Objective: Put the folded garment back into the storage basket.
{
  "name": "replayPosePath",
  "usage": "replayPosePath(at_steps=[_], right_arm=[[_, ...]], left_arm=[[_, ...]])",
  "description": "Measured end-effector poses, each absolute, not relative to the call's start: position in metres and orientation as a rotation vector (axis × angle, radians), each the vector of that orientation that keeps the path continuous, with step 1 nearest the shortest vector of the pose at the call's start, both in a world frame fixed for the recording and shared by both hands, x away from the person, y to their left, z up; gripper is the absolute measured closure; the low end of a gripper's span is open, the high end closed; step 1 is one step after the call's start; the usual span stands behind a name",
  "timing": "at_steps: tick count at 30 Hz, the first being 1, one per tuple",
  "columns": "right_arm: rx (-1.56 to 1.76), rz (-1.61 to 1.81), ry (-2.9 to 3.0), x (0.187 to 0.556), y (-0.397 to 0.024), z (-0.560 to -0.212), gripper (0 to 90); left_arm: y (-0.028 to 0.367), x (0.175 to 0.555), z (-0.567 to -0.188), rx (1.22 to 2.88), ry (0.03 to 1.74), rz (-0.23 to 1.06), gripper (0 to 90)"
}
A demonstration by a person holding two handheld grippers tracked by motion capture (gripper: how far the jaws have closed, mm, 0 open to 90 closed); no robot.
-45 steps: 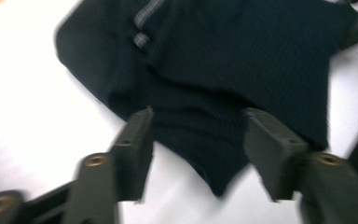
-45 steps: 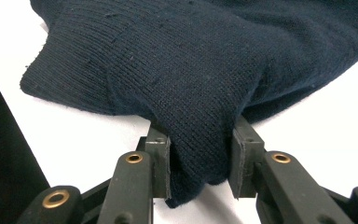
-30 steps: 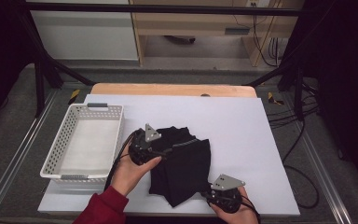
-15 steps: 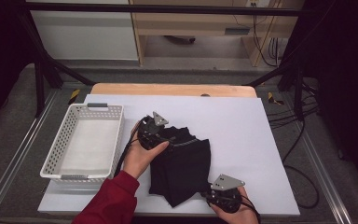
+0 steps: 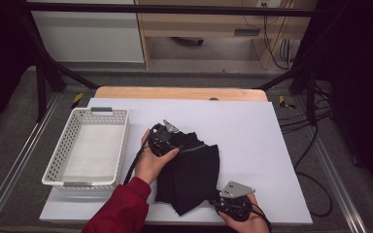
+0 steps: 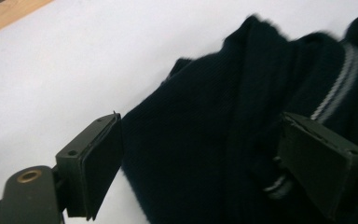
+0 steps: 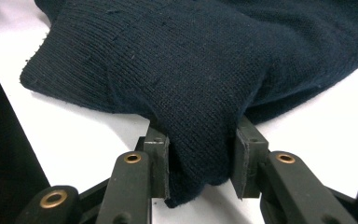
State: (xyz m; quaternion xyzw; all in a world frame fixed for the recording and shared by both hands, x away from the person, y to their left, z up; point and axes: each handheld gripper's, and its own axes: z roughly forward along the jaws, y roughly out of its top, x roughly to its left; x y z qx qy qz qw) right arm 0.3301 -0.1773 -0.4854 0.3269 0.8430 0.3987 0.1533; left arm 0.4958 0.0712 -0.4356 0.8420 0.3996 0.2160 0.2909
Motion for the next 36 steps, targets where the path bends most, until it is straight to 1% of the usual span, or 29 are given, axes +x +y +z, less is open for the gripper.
replayPosePath(at_steps=[8, 14, 18, 19, 20, 21, 23, 25, 27, 29, 30, 31, 33, 36], right_arm=[[0.934, 1.143, 2.419, 0.330, -0.177, -0.486, 64.1], [0.932, 1.144, 2.420, 0.330, -0.177, -0.486, 64.0], [0.933, 1.146, 2.420, 0.330, -0.177, -0.486, 63.9], [0.932, 1.146, 2.420, 0.330, -0.177, -0.486, 63.8], [0.931, 1.143, 2.421, 0.330, -0.178, -0.486, 63.8], [0.931, 1.143, 2.421, 0.330, -0.178, -0.486, 63.8], [0.934, 1.146, 2.421, 0.330, -0.177, -0.486, 63.7], [0.935, 1.149, 2.423, 0.331, -0.178, -0.487, 63.7], [0.934, 1.152, 2.424, 0.331, -0.178, -0.487, 63.7], [0.936, 1.151, 2.424, 0.331, -0.178, -0.487, 63.7], [0.936, 1.151, 2.424, 0.331, -0.178, -0.487, 63.7], [0.936, 1.150, 2.423, 0.331, -0.178, -0.487, 63.8], [0.934, 1.142, 2.423, 0.331, -0.177, -0.486, 64.1], [0.938, 1.143, 2.418, 0.331, -0.177, -0.485, 65.3]], left_arm=[[0.081, 0.504, -0.452, 2.245, 1.134, 0.560, 15.5], [0.087, 0.509, -0.460, 2.255, 1.140, 0.538, 14.5], [0.091, 0.514, -0.463, 2.237, 1.155, 0.490, 15.0], [0.092, 0.515, -0.464, 2.231, 1.162, 0.489, 15.4], [0.093, 0.516, -0.464, 2.230, 1.165, 0.510, 18.8], [0.095, 0.518, -0.465, 2.222, 1.163, 0.507, 18.8], [0.098, 0.521, -0.468, 2.202, 1.172, 0.442, 19.8], [0.099, 0.522, -0.469, 2.175, 1.159, 0.367, 28.4], [0.099, 0.522, -0.470, 2.163, 1.152, 0.344, 32.0], [0.098, 0.521, -0.470, 2.159, 1.128, 0.333, 38.8], [0.097, 0.520, -0.470, 2.155, 1.116, 0.317, 42.9], [0.096, 0.519, -0.470, 2.156, 1.102, 0.302, 50.3], [0.096, 0.518, -0.469, 2.150, 1.093, 0.269, 59.7], [0.096, 0.517, -0.469, 2.131, 1.101, 0.242, 68.5]])
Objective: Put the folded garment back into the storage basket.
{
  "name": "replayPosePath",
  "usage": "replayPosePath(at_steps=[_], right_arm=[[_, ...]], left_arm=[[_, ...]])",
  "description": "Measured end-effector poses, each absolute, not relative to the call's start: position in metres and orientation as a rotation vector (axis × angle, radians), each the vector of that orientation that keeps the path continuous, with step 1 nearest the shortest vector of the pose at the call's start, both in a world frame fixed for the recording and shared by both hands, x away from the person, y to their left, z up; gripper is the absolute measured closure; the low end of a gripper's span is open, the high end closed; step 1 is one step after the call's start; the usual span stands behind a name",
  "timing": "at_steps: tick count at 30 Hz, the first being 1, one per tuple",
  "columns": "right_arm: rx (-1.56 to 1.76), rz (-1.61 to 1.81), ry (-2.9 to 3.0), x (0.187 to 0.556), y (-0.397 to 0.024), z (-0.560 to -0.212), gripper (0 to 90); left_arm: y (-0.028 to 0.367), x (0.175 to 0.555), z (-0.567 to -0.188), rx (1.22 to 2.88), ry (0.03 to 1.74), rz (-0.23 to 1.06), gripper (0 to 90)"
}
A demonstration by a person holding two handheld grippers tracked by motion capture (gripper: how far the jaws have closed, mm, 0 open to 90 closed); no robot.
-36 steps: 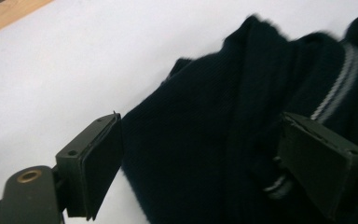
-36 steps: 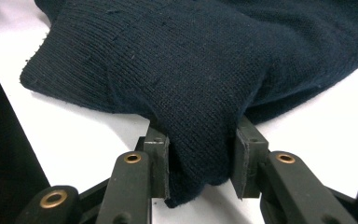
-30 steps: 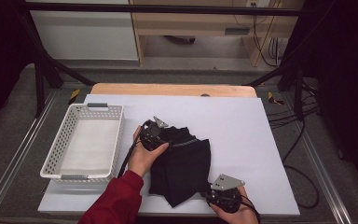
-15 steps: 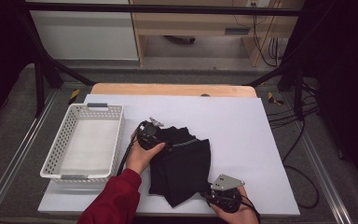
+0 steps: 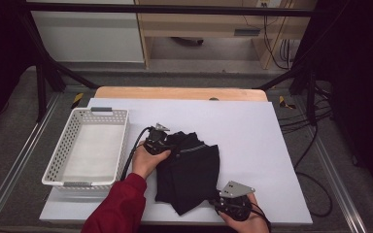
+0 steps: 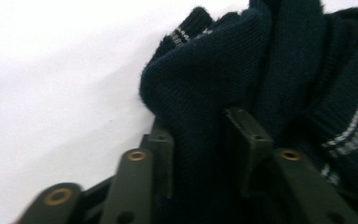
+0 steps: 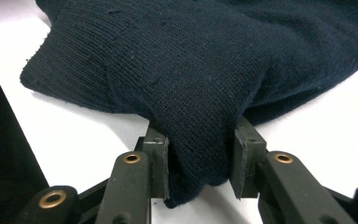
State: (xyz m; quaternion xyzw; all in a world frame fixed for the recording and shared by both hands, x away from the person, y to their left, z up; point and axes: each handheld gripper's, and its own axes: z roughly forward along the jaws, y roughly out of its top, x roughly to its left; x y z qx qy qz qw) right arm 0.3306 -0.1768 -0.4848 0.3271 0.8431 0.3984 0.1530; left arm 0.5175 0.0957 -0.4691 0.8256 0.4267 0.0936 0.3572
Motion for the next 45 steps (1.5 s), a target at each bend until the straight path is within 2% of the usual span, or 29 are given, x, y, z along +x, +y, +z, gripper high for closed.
replayPosePath(at_steps=[3, 7, 18, 30, 45], right_arm=[[0.938, 1.164, 2.410, 0.331, -0.178, -0.482, 67.7], [0.941, 1.193, 2.384, 0.330, -0.179, -0.473, 70.9], [0.921, 1.236, 2.369, 0.334, -0.175, -0.441, 73.1], [0.880, 1.279, 2.404, 0.352, -0.169, -0.413, 73.2], [0.826, 1.381, 2.366, 0.363, -0.156, -0.393, 73.2]], left_arm=[[0.093, 0.513, -0.466, 2.149, 1.079, 0.273, 74.1], [0.093, 0.506, -0.451, 2.140, 1.055, 0.287, 76.2], [0.085, 0.487, -0.393, 2.173, 0.912, 0.332, 76.9], [0.083, 0.489, -0.345, 2.246, 0.819, 0.389, 76.9], [0.099, 0.491, -0.303, 2.250, 0.811, 0.435, 76.9]])
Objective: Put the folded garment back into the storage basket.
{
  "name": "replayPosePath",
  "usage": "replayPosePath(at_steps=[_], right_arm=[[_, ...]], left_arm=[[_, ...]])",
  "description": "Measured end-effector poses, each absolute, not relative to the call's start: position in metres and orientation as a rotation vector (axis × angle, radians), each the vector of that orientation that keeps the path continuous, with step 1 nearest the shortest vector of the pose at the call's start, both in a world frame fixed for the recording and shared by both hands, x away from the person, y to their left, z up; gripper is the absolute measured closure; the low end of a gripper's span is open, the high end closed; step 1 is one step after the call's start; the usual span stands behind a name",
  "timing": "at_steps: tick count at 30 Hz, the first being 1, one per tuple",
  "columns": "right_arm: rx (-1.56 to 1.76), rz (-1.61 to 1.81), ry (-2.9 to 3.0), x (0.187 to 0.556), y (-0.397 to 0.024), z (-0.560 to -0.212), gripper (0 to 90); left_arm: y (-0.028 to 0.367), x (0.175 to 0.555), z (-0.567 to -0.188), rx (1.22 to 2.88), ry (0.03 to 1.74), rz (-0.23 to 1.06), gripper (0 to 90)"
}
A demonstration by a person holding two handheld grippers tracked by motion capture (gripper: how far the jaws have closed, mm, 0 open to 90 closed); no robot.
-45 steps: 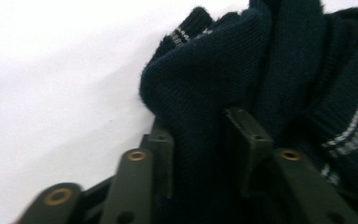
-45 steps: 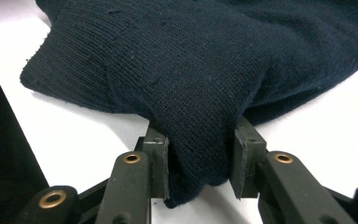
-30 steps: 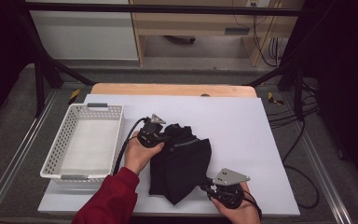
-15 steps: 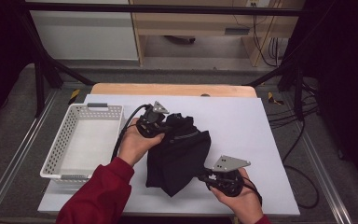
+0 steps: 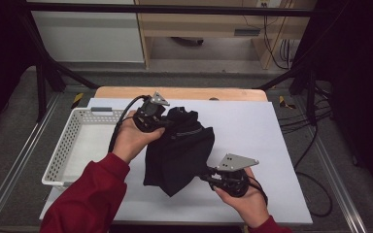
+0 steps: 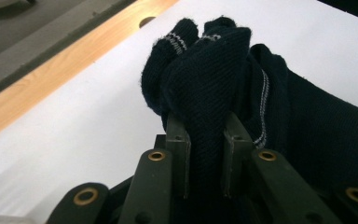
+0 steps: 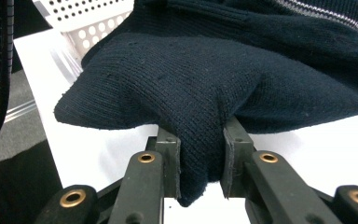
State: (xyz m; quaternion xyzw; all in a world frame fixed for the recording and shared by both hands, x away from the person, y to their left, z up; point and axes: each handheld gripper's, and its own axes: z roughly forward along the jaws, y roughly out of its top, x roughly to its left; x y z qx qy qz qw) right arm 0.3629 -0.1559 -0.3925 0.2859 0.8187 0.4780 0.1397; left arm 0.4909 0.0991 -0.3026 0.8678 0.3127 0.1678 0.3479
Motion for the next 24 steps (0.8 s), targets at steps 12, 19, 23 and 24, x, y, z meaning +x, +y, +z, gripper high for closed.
replayPosePath(at_steps=[12, 19, 23, 24], right_arm=[[0.757, 1.406, 2.361, 0.372, -0.133, -0.373, 73.2], [0.748, 1.384, 2.372, 0.378, -0.121, -0.367, 73.2], [0.723, 1.367, 2.385, 0.381, -0.113, -0.360, 73.2], [0.717, 1.367, 2.389, 0.382, -0.111, -0.358, 73.2]], left_arm=[[0.120, 0.492, -0.279, 2.220, 0.834, 0.481, 76.8], [0.131, 0.493, -0.274, 2.203, 0.856, 0.495, 76.8], [0.138, 0.492, -0.270, 2.183, 0.880, 0.507, 76.8], [0.140, 0.491, -0.269, 2.181, 0.885, 0.509, 76.8]])
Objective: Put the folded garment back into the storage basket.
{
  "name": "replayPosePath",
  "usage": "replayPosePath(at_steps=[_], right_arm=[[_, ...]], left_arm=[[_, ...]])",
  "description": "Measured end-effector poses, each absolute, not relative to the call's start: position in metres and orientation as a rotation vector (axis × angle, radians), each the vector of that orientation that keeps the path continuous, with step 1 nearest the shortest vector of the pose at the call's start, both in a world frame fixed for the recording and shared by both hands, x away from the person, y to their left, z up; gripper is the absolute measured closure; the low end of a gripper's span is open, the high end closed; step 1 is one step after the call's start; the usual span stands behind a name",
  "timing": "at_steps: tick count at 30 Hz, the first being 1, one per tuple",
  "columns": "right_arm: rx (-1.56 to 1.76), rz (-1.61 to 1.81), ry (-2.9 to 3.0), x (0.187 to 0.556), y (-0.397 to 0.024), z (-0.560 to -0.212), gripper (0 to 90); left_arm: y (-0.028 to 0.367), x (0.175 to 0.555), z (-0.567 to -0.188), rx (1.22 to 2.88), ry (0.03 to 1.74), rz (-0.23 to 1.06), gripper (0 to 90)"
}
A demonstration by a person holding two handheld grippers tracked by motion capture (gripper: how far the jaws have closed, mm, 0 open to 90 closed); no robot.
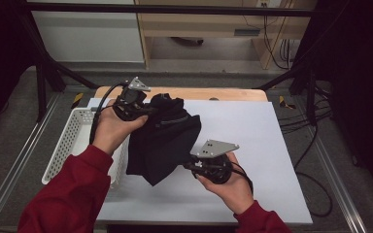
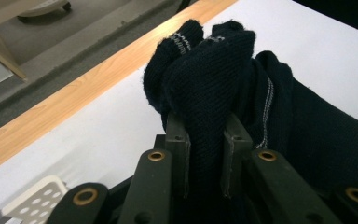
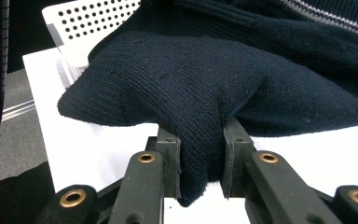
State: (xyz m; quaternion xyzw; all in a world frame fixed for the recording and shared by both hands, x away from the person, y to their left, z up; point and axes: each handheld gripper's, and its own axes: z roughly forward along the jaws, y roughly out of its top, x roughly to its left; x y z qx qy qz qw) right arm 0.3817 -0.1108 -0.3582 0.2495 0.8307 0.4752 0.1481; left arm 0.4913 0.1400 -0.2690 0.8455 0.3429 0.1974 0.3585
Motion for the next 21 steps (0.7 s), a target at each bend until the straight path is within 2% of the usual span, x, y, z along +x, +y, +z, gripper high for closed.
replayPosePath(at_steps=[21], right_arm=[[0.666, 1.379, 2.404, 0.385, -0.094, -0.343, 73.2]], left_arm=[[0.152, 0.482, -0.251, 2.181, 0.874, 0.596, 76.7]])
